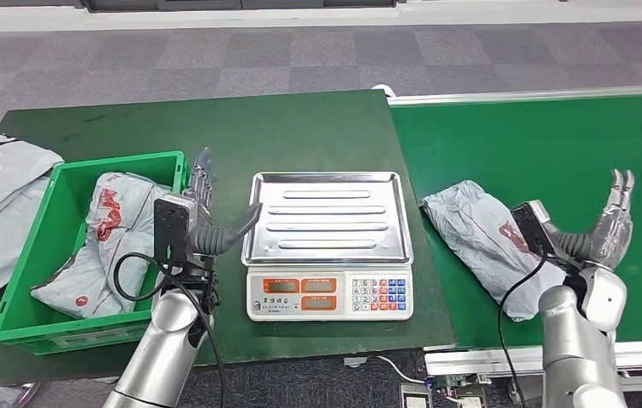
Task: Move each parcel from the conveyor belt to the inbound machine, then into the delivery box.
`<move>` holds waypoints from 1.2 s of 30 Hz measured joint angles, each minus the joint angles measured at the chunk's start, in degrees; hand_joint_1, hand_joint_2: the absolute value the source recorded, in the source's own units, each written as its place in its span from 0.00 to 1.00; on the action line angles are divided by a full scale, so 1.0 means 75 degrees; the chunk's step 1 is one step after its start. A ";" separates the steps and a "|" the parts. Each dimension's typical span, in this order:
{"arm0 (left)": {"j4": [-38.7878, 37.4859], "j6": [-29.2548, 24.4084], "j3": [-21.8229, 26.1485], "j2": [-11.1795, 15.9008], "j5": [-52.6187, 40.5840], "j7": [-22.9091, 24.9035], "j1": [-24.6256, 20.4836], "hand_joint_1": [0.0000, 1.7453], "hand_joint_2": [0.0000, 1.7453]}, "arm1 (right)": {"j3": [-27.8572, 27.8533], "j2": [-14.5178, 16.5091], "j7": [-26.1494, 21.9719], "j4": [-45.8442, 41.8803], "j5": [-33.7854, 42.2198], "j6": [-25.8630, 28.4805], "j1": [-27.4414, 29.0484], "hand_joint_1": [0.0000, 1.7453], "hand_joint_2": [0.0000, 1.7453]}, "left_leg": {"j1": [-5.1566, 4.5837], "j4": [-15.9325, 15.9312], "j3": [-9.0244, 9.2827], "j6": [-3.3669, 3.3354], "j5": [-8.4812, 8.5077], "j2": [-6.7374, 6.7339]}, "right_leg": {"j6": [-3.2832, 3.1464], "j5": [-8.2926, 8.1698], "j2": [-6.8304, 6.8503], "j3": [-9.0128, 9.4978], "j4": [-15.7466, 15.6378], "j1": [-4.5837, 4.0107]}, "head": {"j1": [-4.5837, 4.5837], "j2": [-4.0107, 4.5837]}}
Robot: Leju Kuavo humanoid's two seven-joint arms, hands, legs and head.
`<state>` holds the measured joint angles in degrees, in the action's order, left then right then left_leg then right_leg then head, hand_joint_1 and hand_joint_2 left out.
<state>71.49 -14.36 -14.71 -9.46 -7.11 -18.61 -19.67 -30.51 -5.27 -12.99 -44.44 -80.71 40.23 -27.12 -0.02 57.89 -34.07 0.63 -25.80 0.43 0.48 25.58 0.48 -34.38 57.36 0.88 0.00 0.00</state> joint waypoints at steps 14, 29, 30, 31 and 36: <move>0.0321 0.0055 0.0063 0.0060 0.0039 -0.0018 0.0197 0.00 1.00 | -0.0152 0.0035 0.2262 0.0993 -0.0551 -0.0479 -0.0210 0.00 1.00 | -0.0001 0.0000 0.0002 -0.0002 0.0004 -0.0014 | 0.0000 -0.0003 -0.0014 0.0000 0.0003 0.0000 | -0.0001 0.0000; 0.0508 0.0273 0.0108 0.0120 0.0124 -0.0049 0.0379 0.00 1.00 | 0.1089 -0.0427 0.2761 0.2021 0.0683 -0.4622 -0.0827 0.00 1.00 | -0.0008 0.0001 -0.0003 -0.0004 0.0006 -0.0004 | 0.0001 -0.0004 -0.0004 -0.0001 0.0002 0.0008 | 0.0000 0.0000; 0.0492 0.0313 0.0124 0.0119 0.0144 -0.0049 0.0377 0.00 1.00 | 0.1203 -0.0520 0.2722 0.2123 0.0739 -0.5092 -0.0935 0.00 1.00 | -0.0009 0.0001 -0.0003 -0.0004 0.0006 -0.0004 | 0.0001 -0.0004 -0.0004 -0.0002 0.0002 0.0009 | 0.0000 0.0000; 0.0471 0.0356 0.0135 0.0119 0.0166 -0.0054 0.0376 0.00 1.00 | 0.1322 -0.0617 0.2634 0.2225 0.0821 -0.5555 -0.1047 0.00 1.00 | -0.0009 0.0001 -0.0002 -0.0005 0.0006 -0.0004 | 0.0001 -0.0005 -0.0005 -0.0002 0.0003 0.0010 | 0.0000 0.0000; 0.0374 0.0520 0.0143 0.0090 0.0283 -0.0090 0.0352 0.00 1.00 | 0.1768 -0.0913 0.2030 0.2603 0.1362 -0.7170 -0.1455 0.00 1.00 | -0.0009 0.0003 0.0000 -0.0005 0.0007 -0.0004 | 0.0001 -0.0007 -0.0004 -0.0002 0.0002 0.0009 | 0.0000 0.0000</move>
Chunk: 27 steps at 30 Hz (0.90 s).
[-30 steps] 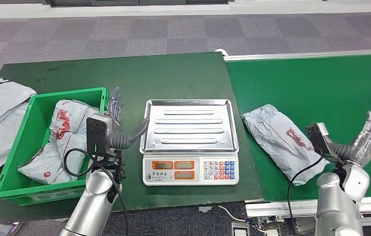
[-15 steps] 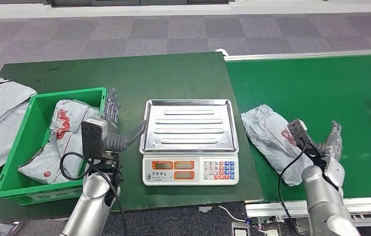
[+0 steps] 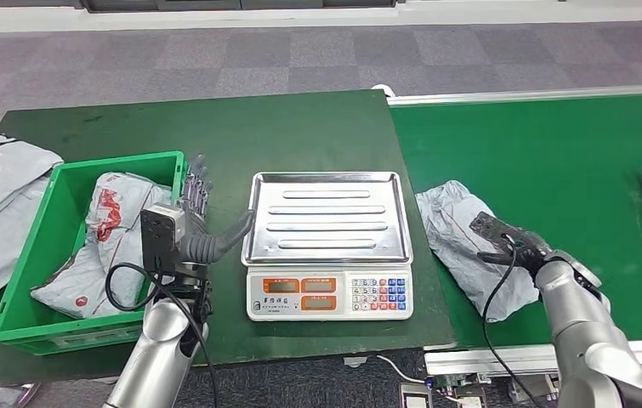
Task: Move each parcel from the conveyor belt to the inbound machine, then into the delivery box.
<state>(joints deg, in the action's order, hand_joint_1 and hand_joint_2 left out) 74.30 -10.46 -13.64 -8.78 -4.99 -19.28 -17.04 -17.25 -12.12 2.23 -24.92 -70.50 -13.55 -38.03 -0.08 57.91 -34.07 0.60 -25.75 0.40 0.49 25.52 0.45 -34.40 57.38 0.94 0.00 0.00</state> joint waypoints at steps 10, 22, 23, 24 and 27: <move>-0.0327 0.0254 0.0000 -0.0085 0.0125 0.0001 -0.0196 0.00 1.00 | 0.1207 -0.0688 -0.1183 0.0326 0.0248 -0.2371 0.0010 0.00 1.00 | 0.0000 0.0000 -0.0003 -0.0002 -0.0002 0.0004 | 0.0002 0.0002 0.0003 -0.0002 -0.0004 0.0001 | 0.0000 0.0000; -0.0487 0.0283 0.0000 -0.0123 0.0165 -0.0014 -0.0229 0.00 1.00 | 0.2750 -0.1327 -0.1832 0.0330 0.0795 -0.3272 0.0145 1.00 1.00 | 0.0001 0.0001 0.0001 -0.0002 -0.0002 0.0001 | 0.0003 0.0003 0.0001 0.0004 -0.0006 -0.0002 | 0.0000 0.0000; -0.0489 0.0282 0.0000 -0.0122 0.0170 -0.0014 -0.0228 0.00 1.00 | 0.2822 -0.1351 -0.1851 0.0330 0.0825 -0.3286 0.0159 1.00 1.00 | 0.0001 0.0001 0.0001 -0.0002 -0.0002 0.0001 | 0.0003 0.0003 0.0000 0.0004 -0.0006 -0.0002 | 0.0000 0.0000; -0.0490 0.0277 0.0000 -0.0121 0.0183 -0.0014 -0.0226 0.00 1.00 | 0.2890 -0.1375 -0.1862 0.0330 0.0835 -0.3293 0.0176 1.00 1.00 | 0.0001 0.0001 0.0001 -0.0002 -0.0002 0.0001 | 0.0003 0.0003 0.0001 0.0003 -0.0006 -0.0002 | 0.0000 0.0000; -0.0490 0.0215 0.0000 -0.0106 0.0256 -0.0021 -0.0195 0.00 1.00 | 0.3140 -0.1456 -0.1849 0.0321 0.0802 -0.3282 0.0238 1.00 1.00 | 0.0001 0.0001 -0.0003 -0.0002 -0.0002 0.0004 | 0.0003 0.0003 0.0004 0.0004 -0.0005 -0.0002 | 0.0000 0.0000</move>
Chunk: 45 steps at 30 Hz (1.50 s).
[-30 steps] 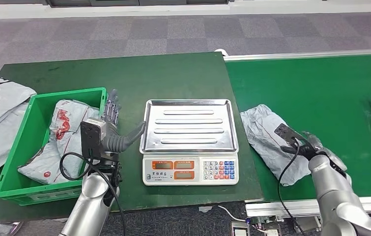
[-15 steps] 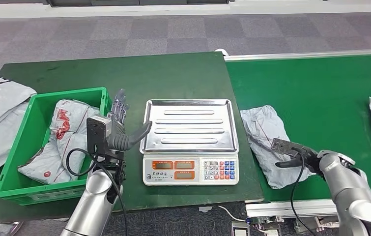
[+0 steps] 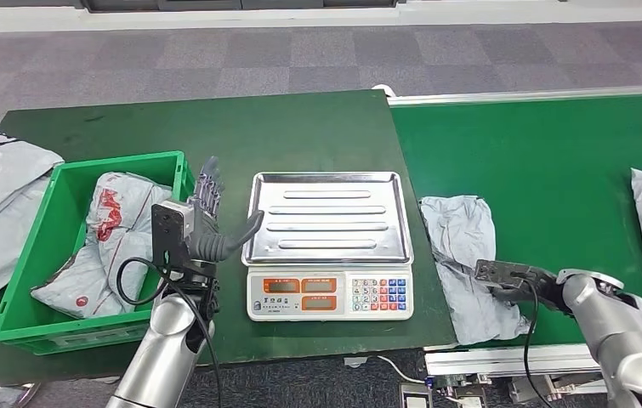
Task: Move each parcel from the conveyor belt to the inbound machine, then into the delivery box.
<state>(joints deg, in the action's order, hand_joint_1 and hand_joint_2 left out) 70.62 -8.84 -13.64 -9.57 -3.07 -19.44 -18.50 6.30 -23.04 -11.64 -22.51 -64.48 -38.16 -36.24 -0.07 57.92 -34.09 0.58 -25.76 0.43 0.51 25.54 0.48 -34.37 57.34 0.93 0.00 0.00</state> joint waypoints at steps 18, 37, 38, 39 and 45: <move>0.0023 -0.0118 0.0000 0.0095 0.0126 -0.0033 0.0089 0.00 1.00 | 0.1201 -0.0082 0.0427 -0.0154 0.0265 0.0143 -0.0002 1.00 1.00 | -0.0001 0.0000 -0.0004 0.0000 0.0000 0.0001 | 0.0000 0.0000 0.0002 -0.0002 0.0002 0.0001 | 0.0000 0.0000; 0.1179 -0.0020 0.0535 0.0154 -0.0122 -0.0133 0.1069 0.00 1.00 | 0.0399 0.0555 0.1299 -0.5129 0.3336 0.5611 0.1848 1.00 1.00 | 0.0012 -0.0005 -0.0012 0.0006 -0.0004 -0.0001 | -0.0011 0.0012 0.0002 -0.0017 0.0009 -0.0013 | -0.0001 0.0000; 0.1207 -0.0017 0.0536 0.0152 -0.0142 -0.0135 0.1077 0.00 1.00 | 0.0270 0.0628 0.1342 -0.5558 0.3392 0.5720 0.1940 1.00 1.00 | 0.0012 -0.0005 -0.0011 0.0006 -0.0004 -0.0001 | -0.0011 0.0012 0.0002 -0.0018 0.0009 -0.0013 | -0.0001 0.0000; 0.1224 -0.0016 0.0536 0.0148 -0.0152 -0.0135 0.1078 0.00 1.00 | 0.0151 0.0683 0.1376 -0.5922 0.3432 0.5763 0.2007 1.00 1.00 | 0.0012 -0.0005 -0.0011 0.0006 -0.0004 -0.0002 | -0.0011 0.0012 0.0001 -0.0017 0.0008 -0.0012 | -0.0001 0.0000; 0.1279 -0.0015 0.0536 0.0140 -0.0156 -0.0132 0.1083 0.00 1.00 | -0.0331 0.0856 0.1381 -0.7122 0.3520 0.5820 0.2303 1.00 1.00 | 0.0007 -0.0003 -0.0010 0.0005 -0.0004 -0.0004 | -0.0009 0.0009 -0.0001 -0.0014 0.0006 -0.0006 | 0.0000 0.0000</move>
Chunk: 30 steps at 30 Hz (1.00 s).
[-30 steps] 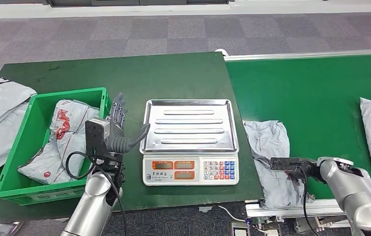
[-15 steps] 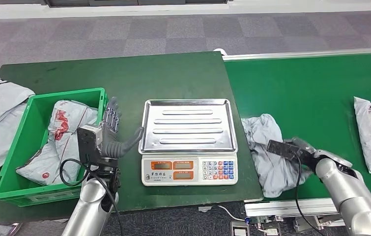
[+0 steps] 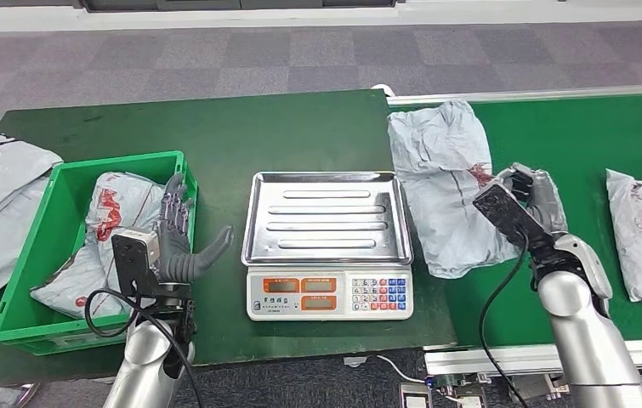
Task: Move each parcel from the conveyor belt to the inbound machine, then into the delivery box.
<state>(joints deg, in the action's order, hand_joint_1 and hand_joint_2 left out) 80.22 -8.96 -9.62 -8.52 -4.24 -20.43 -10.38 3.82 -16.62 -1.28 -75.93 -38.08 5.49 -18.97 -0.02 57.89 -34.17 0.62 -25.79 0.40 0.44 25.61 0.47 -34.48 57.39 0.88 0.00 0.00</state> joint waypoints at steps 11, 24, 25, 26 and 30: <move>0.0003 0.0024 0.0000 -0.0044 -0.0137 0.0049 -0.0121 0.00 1.00 | -0.0589 0.0262 -0.0347 -0.1228 0.0578 0.0661 0.0214 1.00 1.00 | 0.0000 0.0001 0.0001 0.0000 0.0000 -0.0005 | 0.0001 -0.0002 -0.0006 -0.0001 0.0001 -0.0001 | 0.0000 0.0000; -0.0318 0.0072 -0.0165 -0.0047 -0.0094 0.0101 -0.0537 0.00 1.00 | 0.0600 0.0589 0.0132 -0.0882 0.1239 -0.0468 -0.0702 1.00 1.00 | 0.0002 0.0000 0.0003 0.0006 0.0015 0.0001 | -0.0001 -0.0012 0.0000 0.0003 0.0004 -0.0003 | 0.0000 0.0000; -0.0337 0.0072 -0.0173 -0.0047 -0.0093 0.0101 -0.0542 0.00 1.00 | 0.0645 0.0590 0.0134 -0.0869 0.1255 -0.0459 -0.0715 1.00 1.00 | 0.0002 0.0000 0.0002 0.0006 0.0014 0.0001 | -0.0001 -0.0011 -0.0002 0.0002 0.0003 -0.0002 | 0.0000 0.0000; -0.0351 0.0072 -0.0180 -0.0047 -0.0093 0.0101 -0.0546 0.00 1.00 | 0.0679 0.0591 0.0135 -0.0857 0.1260 -0.0453 -0.0724 1.00 1.00 | 0.0002 0.0000 0.0002 0.0005 0.0014 0.0000 | 0.0000 -0.0011 -0.0002 0.0002 0.0003 -0.0002 | 0.0000 0.0000; -0.0375 0.0071 -0.0184 -0.0047 -0.0093 0.0101 -0.0556 0.00 1.00 | 0.0726 0.0594 0.0141 -0.0831 0.1270 -0.0453 -0.0742 1.00 1.00 | 0.0001 0.0000 -0.0001 0.0004 0.0012 0.0002 | 0.0000 -0.0010 -0.0001 0.0002 0.0001 -0.0002 | 0.0000 0.0000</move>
<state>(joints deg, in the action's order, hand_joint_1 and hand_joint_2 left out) 77.40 -8.42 -10.99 -8.87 -4.94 -19.68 -14.55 9.26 -12.16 -0.22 -82.16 -28.56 2.09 -24.54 -0.01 57.89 -34.18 0.65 -25.70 0.41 0.44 25.54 0.47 -34.46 57.39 0.87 0.00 0.00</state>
